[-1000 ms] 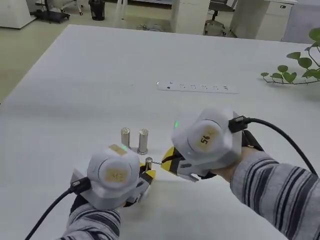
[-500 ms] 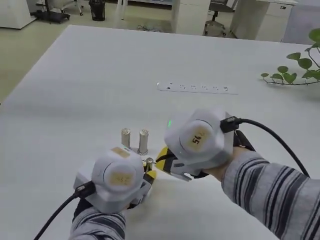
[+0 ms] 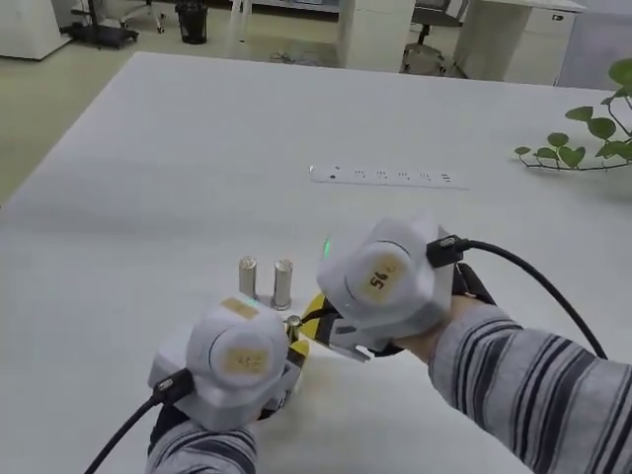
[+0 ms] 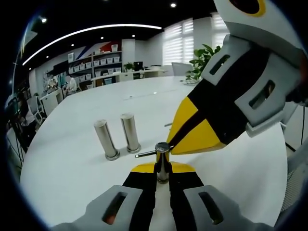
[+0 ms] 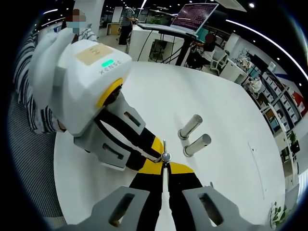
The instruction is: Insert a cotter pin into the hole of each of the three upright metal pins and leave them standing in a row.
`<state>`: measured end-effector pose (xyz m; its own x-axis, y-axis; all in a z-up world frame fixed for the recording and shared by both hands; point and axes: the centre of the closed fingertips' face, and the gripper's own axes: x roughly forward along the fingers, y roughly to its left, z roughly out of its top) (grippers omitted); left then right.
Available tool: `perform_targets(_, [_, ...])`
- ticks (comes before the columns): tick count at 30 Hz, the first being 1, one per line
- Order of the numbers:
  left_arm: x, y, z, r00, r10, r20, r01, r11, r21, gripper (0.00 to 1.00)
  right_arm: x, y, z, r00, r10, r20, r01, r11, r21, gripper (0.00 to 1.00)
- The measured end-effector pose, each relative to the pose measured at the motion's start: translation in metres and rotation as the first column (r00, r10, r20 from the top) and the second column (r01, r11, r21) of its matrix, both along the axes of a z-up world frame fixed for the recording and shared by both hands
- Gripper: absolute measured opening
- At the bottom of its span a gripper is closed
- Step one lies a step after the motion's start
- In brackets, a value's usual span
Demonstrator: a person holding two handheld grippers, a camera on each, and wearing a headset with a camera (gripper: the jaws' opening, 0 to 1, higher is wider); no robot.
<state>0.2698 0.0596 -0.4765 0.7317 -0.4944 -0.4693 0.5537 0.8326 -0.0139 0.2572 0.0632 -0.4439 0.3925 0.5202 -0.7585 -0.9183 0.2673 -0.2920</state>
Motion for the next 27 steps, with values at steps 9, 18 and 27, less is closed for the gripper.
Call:
perform_targets(9, [0.000,0.000,0.000,1.000,0.026,-0.006,-0.026,1.000,-0.005,0.05,-0.001,-0.005,0.003,0.999,-0.040,-0.012,0.040,0.999,0.035,0.00])
perform_targets(18, [0.001,0.003,0.000,0.999,0.033,-0.001,-0.033,0.999,0.007,0.05,0.000,-0.022,0.008,0.985,-0.163,-0.060,0.169,0.980,0.103,0.03])
perform_targets(27, [0.010,0.027,0.003,0.997,0.083,0.000,-0.083,0.997,0.005,0.05,0.001,-0.036,0.011,0.958,-0.256,-0.127,0.277,0.939,0.203,0.08])
